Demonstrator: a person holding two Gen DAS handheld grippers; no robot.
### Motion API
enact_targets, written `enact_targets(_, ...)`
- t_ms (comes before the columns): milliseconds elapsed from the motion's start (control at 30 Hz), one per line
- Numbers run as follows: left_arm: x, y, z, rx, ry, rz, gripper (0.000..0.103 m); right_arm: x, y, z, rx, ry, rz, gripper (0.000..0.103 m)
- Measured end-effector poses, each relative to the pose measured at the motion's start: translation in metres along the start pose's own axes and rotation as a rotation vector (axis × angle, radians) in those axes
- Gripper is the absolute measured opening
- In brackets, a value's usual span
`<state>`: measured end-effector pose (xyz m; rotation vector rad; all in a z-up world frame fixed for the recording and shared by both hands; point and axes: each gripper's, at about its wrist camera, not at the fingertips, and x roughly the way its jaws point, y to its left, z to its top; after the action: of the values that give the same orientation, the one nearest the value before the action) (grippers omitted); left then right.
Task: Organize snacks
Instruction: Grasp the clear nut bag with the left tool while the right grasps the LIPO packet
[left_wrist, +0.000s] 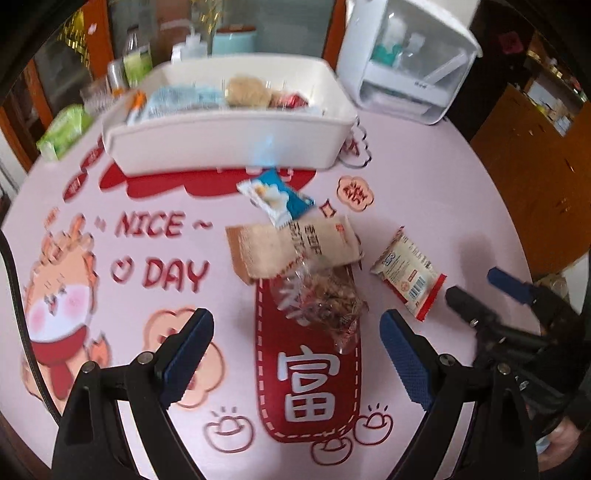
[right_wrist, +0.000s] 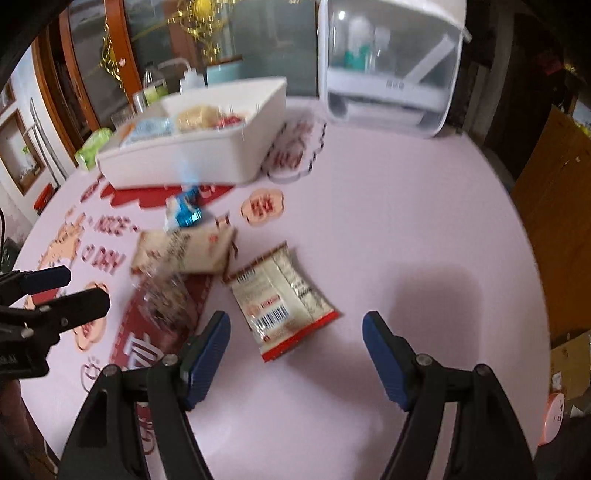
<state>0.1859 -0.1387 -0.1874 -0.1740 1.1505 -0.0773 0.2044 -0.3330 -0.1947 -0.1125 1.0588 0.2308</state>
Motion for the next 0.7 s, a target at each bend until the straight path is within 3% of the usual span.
enact_targets(333,0.060,0.010,0.001,-0.206,0.108,-0.043,0.091,0.038,0.007,0.009,-0.179,0.007,0.053,0.075)
enact_targets(467,0.072,0.008,0.003,-0.248,0.124,-0.047,0.091,0.048,0.015,0.010,-0.240,0.011,0.045,0.075)
enact_targets(700,0.083,0.001,0.011,-0.283,0.120,-0.019,0.091,0.056,0.018,0.006,-0.239,0.018,0.055,0.075)
